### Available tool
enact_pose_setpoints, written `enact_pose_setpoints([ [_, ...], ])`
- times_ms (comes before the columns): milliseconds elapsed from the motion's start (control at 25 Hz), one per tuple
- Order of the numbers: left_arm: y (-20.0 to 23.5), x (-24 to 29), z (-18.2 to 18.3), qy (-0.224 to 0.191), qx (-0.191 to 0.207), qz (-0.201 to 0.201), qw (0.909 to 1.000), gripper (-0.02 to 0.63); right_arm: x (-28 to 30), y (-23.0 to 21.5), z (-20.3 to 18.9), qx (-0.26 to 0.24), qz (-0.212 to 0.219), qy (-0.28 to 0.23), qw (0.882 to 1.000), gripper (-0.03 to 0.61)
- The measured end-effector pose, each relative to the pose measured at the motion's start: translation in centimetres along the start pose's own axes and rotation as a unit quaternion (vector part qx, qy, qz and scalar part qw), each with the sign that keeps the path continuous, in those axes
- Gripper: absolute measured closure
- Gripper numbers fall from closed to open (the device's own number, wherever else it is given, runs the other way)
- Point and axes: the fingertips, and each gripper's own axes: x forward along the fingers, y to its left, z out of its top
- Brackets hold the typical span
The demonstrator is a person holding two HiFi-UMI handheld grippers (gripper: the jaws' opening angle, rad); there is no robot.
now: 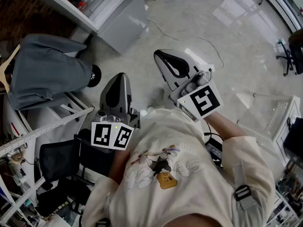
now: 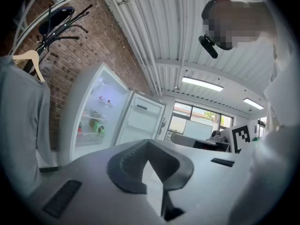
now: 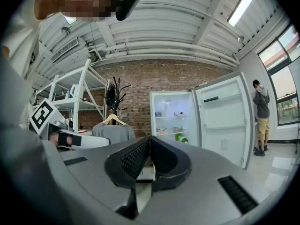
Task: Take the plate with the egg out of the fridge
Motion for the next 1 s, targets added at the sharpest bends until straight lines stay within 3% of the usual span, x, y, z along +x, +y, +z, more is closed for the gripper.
enact_pose_setpoints([
  [320,0.2,-5.6,-2.3,0.021,-0.025,-0.002,0.9995,0.62,-1.7,6.6,-2.0,0.024,-0.011,0.019,0.999,0.571],
  [480,-0.5,-6.1,-2.1,0.015,-0.031,0.001,0.9994,0.62,-2.0,6.3,-2.3,0.044,-0.024,0.02,0.999,0.571],
  [1000,-1.0,-4.0,-3.7,0.027,-0.042,0.023,0.9985,0.621,-1.5,5.0,-3.7,0.052,0.008,0.027,0.998,0.571],
])
